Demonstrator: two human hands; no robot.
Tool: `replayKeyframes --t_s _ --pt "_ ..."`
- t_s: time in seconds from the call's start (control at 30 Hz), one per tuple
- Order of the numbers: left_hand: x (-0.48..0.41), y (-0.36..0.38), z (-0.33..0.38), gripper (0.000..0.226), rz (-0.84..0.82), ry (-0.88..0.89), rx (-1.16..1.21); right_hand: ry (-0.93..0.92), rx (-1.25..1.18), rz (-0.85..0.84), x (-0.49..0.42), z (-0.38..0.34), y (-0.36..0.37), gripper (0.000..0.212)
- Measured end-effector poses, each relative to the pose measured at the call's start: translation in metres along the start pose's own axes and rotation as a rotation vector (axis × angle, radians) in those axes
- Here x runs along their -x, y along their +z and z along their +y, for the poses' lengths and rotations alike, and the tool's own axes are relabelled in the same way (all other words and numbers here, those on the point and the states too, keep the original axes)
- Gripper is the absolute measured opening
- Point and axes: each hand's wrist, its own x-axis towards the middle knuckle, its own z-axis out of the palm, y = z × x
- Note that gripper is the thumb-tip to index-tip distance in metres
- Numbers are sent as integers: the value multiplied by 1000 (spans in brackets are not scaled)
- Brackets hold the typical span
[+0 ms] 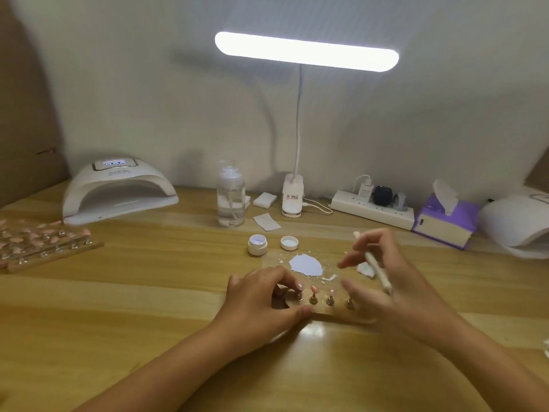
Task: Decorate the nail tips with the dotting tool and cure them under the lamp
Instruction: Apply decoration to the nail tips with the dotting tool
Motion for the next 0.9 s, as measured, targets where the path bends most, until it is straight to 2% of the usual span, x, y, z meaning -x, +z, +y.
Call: replayKeyframes --t_s 0.1,0.17,0.4,0.53,0.9 --pt "-1 2 -1 17 14 -15 97 -106 80 -73 1 -1 24 37" --pt "-2 3 -2 9 14 -31 170 -143 123 -53 1 4 32 35" --pt "-1 1 -1 6 8 -11 198 -200 130 12 3 9 44 32" --pt "0 0 -1 7 10 60 187 -221 169 69 5 8 49 35" --pt "3 1 1 8 45 89 96 -120 187 174 3 12 57 38"
